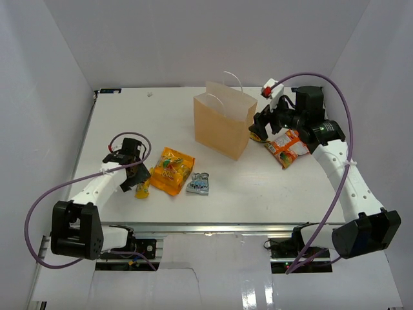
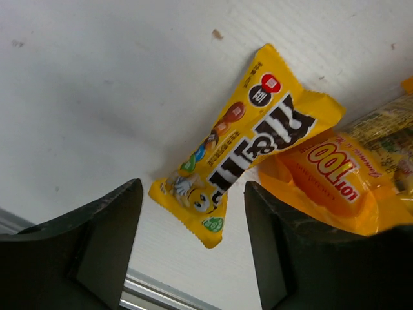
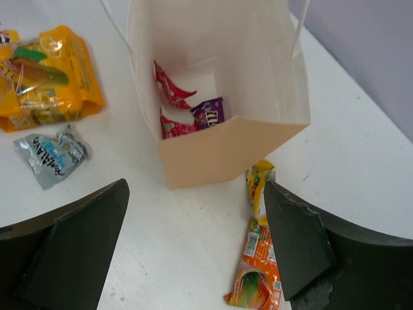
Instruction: Place the snacks into the paper bag
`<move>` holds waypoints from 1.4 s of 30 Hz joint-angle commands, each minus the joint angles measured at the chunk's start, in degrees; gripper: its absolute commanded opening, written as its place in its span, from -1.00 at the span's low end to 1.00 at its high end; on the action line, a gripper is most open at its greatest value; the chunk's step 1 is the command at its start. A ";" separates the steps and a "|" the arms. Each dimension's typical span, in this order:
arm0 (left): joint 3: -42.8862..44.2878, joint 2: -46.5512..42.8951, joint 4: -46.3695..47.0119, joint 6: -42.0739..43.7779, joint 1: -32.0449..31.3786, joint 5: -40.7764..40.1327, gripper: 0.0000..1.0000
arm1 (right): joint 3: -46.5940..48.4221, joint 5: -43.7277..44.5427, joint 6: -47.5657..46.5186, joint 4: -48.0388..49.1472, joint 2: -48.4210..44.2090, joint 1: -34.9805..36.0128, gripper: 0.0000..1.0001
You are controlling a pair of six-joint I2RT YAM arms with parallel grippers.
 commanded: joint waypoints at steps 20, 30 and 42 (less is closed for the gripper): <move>6.92 2.51 10.82 15.42 7.93 17.14 -0.72 | -8.30 -11.52 -0.48 -0.84 -7.18 -8.73 0.82; 16.93 -3.49 31.16 -1.00 7.84 43.19 -0.80 | -11.20 -21.97 -7.23 -6.00 -7.62 -9.44 0.86; 57.44 29.44 42.11 -12.63 -1.90 50.80 -0.80 | -16.03 -27.96 -15.34 -11.21 -9.99 -9.44 0.91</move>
